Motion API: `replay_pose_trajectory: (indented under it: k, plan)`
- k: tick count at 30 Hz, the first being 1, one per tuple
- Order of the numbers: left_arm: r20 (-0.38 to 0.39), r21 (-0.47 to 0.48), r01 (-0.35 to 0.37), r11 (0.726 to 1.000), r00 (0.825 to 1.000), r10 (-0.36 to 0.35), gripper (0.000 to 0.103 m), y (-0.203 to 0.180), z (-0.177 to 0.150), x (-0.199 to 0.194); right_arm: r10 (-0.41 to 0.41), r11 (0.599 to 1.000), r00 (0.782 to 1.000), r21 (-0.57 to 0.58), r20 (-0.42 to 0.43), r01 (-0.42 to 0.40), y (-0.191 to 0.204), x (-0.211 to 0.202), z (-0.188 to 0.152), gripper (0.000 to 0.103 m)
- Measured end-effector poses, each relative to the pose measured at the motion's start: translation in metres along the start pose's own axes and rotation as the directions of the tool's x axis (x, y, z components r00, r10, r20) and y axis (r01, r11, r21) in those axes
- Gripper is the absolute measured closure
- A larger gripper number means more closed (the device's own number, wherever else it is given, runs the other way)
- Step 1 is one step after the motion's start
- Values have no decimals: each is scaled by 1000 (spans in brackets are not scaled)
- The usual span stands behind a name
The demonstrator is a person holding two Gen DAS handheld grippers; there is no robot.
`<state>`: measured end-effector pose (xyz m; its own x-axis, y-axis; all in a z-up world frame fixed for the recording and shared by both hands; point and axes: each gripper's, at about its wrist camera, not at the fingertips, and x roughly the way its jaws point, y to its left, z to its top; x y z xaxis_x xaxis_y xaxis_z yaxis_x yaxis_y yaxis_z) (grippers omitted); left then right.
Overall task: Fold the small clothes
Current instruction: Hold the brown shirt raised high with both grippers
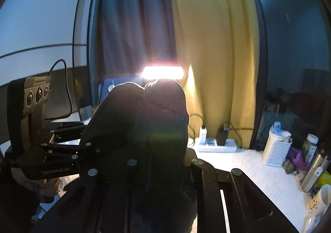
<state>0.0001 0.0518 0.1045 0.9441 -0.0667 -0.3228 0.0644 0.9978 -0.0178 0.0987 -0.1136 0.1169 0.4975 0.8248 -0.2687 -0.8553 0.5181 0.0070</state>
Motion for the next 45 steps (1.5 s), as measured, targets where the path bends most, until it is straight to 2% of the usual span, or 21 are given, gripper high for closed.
replay_pose_trajectory:
  k: [7, 13, 18, 25, 30, 34, 45]
  plan:
    - [67, 37, -15, 999, 998, 12, 78, -8, 12, -31, 7, 999, 998, -45, 69, -4, 23, -35, 17, 84]
    - [114, 56, -43, 997, 993, 36, 78, -2, 18, -53, 34, 995, 994, -92, 108, -24, 45, -49, 31, 84]
    - [139, 70, -80, 994, 988, 70, 78, 5, 14, -78, 84, 991, 988, -112, 133, -69, 64, -54, 40, 84]
    - [145, 68, -158, 985, 979, 147, 78, 21, -2, -107, 167, 977, 978, -156, 123, -147, 102, -46, 43, 84]
    - [125, 47, -206, 978, 972, 198, 78, 35, -15, -121, 219, 963, 972, -183, 89, -200, 128, -32, 41, 84]
    - [90, 30, -230, 973, 970, 226, 78, 54, -26, -115, 246, 955, 968, -186, 52, -232, 140, -13, 36, 84]
    - [-17, -33, -231, 972, 973, 231, 78, 95, -54, -80, 245, 965, 967, -75, -65, -250, 118, 74, 16, 84]
